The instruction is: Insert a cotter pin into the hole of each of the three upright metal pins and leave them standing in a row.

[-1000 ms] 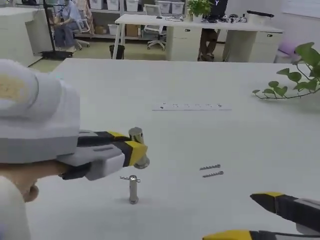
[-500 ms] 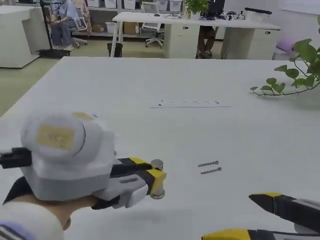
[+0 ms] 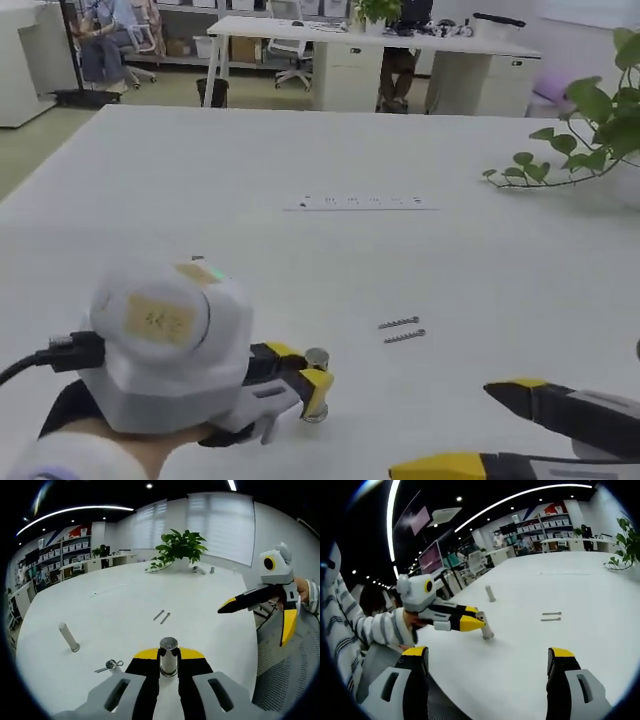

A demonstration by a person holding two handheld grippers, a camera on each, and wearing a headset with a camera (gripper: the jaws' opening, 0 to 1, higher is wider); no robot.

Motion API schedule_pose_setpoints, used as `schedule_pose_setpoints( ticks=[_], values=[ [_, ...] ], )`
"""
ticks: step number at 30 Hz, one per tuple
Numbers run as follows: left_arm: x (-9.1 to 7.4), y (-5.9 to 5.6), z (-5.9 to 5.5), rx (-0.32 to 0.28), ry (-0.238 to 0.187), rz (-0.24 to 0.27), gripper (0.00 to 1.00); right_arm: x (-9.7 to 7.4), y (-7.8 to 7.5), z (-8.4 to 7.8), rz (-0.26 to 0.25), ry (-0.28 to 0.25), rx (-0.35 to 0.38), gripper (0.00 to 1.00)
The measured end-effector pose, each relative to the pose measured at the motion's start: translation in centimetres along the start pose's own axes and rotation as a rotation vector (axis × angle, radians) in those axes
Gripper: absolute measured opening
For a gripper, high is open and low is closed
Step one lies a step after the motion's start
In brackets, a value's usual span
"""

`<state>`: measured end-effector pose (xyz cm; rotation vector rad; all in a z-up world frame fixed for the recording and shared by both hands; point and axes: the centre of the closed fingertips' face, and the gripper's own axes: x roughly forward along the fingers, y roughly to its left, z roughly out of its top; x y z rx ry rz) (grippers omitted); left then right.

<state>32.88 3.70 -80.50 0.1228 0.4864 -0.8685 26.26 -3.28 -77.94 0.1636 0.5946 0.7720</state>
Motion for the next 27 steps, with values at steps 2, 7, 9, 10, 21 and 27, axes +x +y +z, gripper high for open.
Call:
schedule_pose_setpoints(
  ticks=[2, 7, 9, 10, 21, 27],
  values=[
    [0.2, 0.1, -0.3, 0.006, 0.007, 0.004, 0.1, 0.0, 0.0, 0.0, -0.001, 0.0, 0.001, 1.0],
    [0.5, -0.2, -0.8, 0.034, 0.026, 0.009, 0.1, 0.0, 0.0, -0.1, -0.002, 0.001, 0.005, 1.0],
    [0.7, -0.3, -0.9, 0.032, 0.026, 0.007, 0.1, 0.0, -0.1, -0.1, -0.005, 0.001, 0.01, 1.0],
    [0.9, -0.4, -1.0, 0.042, 0.026, 0.007, 0.1, 0.0, -0.1, -0.1, -0.005, 0.0, 0.011, 1.0],
    [1.2, -0.7, -1.2, 0.081, 0.021, 0.001, 0.11, 0.0, -0.1, -0.1, -0.005, 0.001, 0.009, 1.0],
    [1.1, -0.8, -1.3, 0.075, 0.01, -0.004, 0.11, -0.1, -0.1, -0.1, -0.005, 0.002, 0.006, 1.0]
  ],
)
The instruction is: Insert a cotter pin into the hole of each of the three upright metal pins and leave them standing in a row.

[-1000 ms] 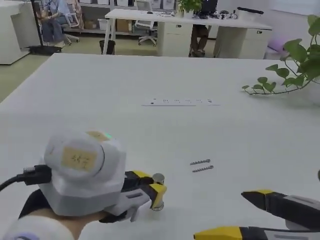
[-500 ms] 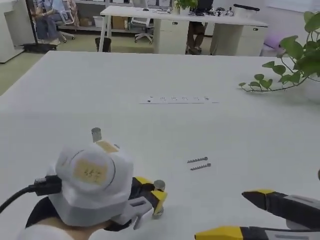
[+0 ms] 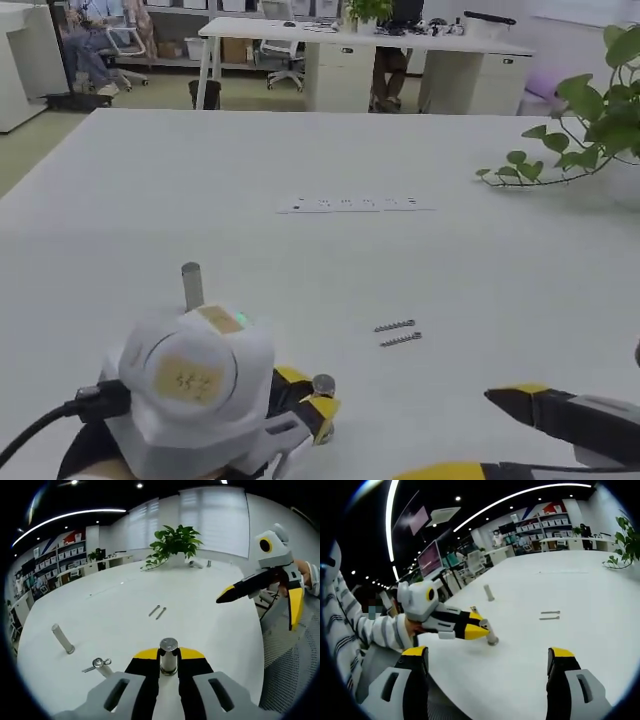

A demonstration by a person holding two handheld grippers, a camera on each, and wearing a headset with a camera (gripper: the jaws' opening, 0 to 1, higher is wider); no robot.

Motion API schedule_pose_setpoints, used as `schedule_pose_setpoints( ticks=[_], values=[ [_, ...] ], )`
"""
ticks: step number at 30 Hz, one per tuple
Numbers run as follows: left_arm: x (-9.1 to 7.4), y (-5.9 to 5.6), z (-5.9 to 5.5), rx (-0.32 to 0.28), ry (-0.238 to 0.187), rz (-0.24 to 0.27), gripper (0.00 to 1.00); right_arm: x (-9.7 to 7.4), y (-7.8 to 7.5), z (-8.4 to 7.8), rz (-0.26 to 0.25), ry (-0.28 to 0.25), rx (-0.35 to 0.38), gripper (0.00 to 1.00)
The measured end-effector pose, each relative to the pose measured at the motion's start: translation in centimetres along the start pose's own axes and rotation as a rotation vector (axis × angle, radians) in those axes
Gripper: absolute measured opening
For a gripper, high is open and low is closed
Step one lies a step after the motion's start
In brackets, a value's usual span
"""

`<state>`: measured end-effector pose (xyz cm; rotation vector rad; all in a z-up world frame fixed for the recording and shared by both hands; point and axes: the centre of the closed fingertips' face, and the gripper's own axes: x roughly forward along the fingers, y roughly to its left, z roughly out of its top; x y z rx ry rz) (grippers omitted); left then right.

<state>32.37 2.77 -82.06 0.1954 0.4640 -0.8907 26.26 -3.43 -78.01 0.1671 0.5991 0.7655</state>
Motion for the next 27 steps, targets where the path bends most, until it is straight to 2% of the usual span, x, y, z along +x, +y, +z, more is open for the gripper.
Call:
schedule_pose_setpoints(
  ticks=[2, 6, 7, 9, 11, 12, 16, 17, 18, 19, 23, 27],
  values=[
    [0.0, -0.2, 0.0, -0.044, -0.001, -0.007, 0.11, 0.0, 0.0, 0.0, 0.001, 0.0, 0.0, 1.0],
    [-0.1, -0.3, 0.3, 0.028, -0.018, -0.012, 0.11, 0.0, 0.1, 0.0, 0.003, 0.0, -0.001, 1.0],
    [-0.1, -0.3, 0.3, 0.015, -0.021, -0.012, 0.12, 0.0, 0.1, 0.0, 0.004, 0.0, 0.0, 1.0],
    [-0.2, 0.0, 1.2, 0.03, -0.064, 0.009, 0.17, -0.1, 0.0, 0.1, 0.004, 0.001, -0.002, 1.0],
    [-0.3, 0.0, 1.3, 0.019, -0.063, -0.001, 0.25, -0.1, -0.2, 0.3, 0.003, -0.002, -0.003, 1.0],
    [-0.4, -0.1, 1.4, 0.034, -0.067, -0.004, 0.28, -0.1, -0.2, 0.4, 0.003, -0.004, -0.004, 1.0],
    [-1.1, -0.7, 1.6, 0.032, -0.072, -0.035, 0.33, -0.2, -0.5, 0.8, 0.007, -0.01, -0.014, 1.0],
    [-1.3, -0.8, 1.8, 0.038, -0.08, -0.034, 0.34, -0.3, -0.6, 0.8, 0.009, -0.011, -0.018, 1.0],
    [-1.6, -0.8, 2.4, 0.072, -0.11, -0.027, 0.35, -0.3, -0.6, 0.9, 0.009, -0.011, -0.021, 1.0],
    [-1.8, -0.9, 2.5, 0.08, -0.116, -0.024, 0.37, -0.3, -0.7, 1.0, 0.01, -0.01, -0.024, 1.0],
    [-2.7, -1.2, 3.4, 0.063, -0.149, -0.03, 0.52, -0.4, -0.7, 1.3, 0.016, -0.017, -0.028, 0.99],
    [-3.7, -1.3, 3.5, -0.014, -0.15, -0.034, 0.62, -0.6, -0.7, 1.5, 0.019, -0.015, -0.039, 0.98]
  ],
)
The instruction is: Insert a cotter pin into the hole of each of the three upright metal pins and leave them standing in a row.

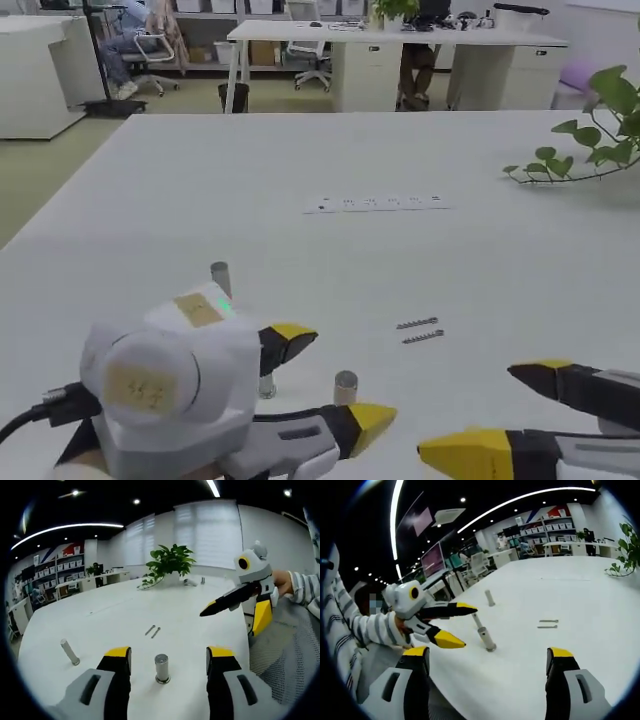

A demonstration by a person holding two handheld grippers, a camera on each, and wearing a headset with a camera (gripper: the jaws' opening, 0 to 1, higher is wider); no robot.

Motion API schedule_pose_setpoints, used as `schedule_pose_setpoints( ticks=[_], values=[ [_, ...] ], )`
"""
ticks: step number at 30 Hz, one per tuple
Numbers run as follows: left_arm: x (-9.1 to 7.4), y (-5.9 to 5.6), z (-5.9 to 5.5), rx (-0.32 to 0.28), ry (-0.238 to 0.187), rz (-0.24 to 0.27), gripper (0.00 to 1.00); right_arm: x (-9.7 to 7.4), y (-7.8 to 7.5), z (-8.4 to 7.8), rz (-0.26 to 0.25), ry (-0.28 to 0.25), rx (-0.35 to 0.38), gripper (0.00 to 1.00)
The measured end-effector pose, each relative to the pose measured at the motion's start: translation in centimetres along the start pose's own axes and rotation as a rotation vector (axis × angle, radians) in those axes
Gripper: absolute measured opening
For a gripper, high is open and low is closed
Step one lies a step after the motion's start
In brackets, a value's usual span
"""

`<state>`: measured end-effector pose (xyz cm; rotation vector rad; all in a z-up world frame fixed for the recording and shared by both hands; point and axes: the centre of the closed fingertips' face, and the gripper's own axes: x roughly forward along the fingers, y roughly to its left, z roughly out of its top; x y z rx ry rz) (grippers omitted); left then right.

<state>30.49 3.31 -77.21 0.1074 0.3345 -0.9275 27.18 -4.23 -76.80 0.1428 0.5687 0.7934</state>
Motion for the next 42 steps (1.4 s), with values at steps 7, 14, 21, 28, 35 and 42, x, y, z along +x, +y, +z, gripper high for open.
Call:
schedule_pose_setpoints(
  ticks=[7, 14, 21, 28, 35, 42],
  values=[
    [-1.7, 0.0, 0.3, -0.08, -0.024, 0.006, 0.88, -0.7, -0.2, 0.1, 0.002, 0.006, -0.017, 0.97],
    [-3.3, 0.8, 0.3, -0.058, -0.018, 0.052, 0.99, -1.5, -1.0, 0.4, -0.002, 0.016, -0.038, 0.96],
    [-4.4, 1.0, -0.2, -0.092, 0.006, 0.062, 0.99, -1.8, -1.8, 1.0, 0.01, 0.047, -0.081, 0.93],
    [-5.2, 1.7, -1.9, -0.131, 0.056, 0.118, 0.99, -1.8, -2.5, 1.3, 0.041, 0.103, -0.178, 0.9],
    [-5.9, 2.0, -2.4, -0.163, 0.066, 0.148, 0.99, -1.7, -2.8, 2.2, 0.087, 0.166, -0.287, 0.86],
    [-6.5, 2.4, -2.9, -0.204, 0.074, 0.179, 0.99, -1.4, -4.4, 2.7, 0.104, 0.261, -0.404, 0.81]
  ],
)
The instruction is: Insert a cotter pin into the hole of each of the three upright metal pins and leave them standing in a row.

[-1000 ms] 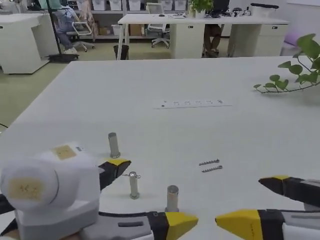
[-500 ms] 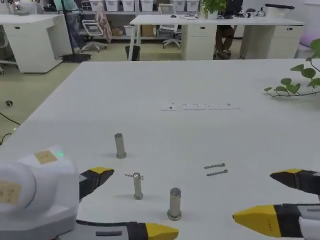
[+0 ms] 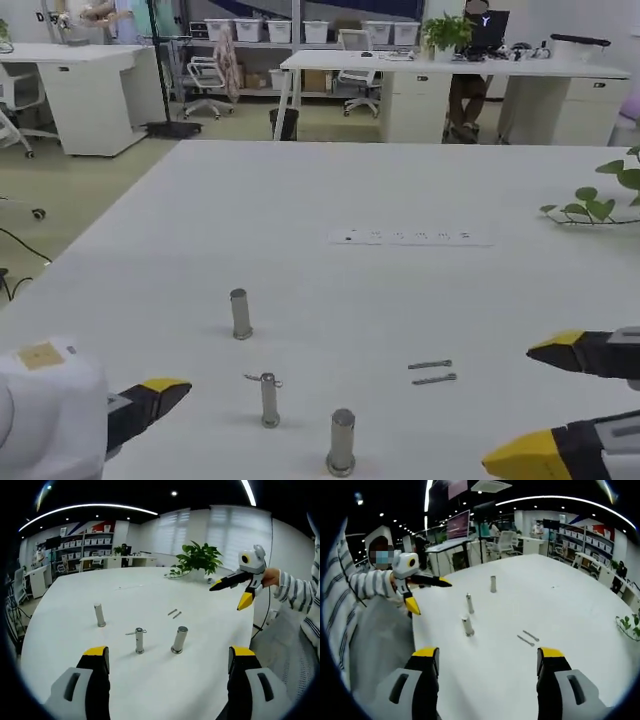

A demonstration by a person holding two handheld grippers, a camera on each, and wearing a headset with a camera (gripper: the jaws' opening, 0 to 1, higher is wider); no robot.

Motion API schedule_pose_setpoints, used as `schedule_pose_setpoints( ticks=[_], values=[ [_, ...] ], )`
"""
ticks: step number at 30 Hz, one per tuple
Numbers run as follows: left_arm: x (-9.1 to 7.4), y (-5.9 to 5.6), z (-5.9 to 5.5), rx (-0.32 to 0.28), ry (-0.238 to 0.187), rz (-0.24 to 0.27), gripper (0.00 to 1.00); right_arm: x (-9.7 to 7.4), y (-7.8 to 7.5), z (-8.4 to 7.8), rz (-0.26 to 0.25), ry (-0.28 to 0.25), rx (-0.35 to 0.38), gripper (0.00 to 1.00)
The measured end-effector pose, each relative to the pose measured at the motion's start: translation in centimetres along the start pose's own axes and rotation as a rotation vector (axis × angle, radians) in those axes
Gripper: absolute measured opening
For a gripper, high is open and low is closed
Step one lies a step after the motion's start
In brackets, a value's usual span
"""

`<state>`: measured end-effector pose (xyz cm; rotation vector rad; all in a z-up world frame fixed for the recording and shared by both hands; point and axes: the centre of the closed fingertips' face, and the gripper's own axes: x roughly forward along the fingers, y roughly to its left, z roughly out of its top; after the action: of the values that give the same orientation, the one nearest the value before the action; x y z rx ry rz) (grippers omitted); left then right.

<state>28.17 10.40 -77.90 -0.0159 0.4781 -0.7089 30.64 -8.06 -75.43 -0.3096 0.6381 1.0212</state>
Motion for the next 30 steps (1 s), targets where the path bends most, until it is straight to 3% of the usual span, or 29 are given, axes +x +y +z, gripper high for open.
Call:
schedule_pose_setpoints(
  ticks=[9, 16, 19, 30],
  values=[
    [-0.7, 1.2, -1.0, -0.047, 0.016, 0.041, 0.99, 0.7, -2.6, 0.2, 0.024, 0.087, -0.071, 0.78],
    [-1.0, 1.3, -1.0, -0.068, 0.006, 0.048, 0.99, 2.6, -4.3, -0.8, 0.08, 0.114, -0.059, 0.71],
    [-1.1, 1.4, -1.0, -0.07, 0.005, 0.056, 0.99, 3.2, -5.2, -2.0, 0.078, 0.185, -0.151, 0.7],
    [-1.2, 1.5, -1.3, -0.098, -0.002, 0.067, 0.99, 5.9, -6.1, -2.3, 0.147, 0.252, -0.238, 0.6]
  ],
)
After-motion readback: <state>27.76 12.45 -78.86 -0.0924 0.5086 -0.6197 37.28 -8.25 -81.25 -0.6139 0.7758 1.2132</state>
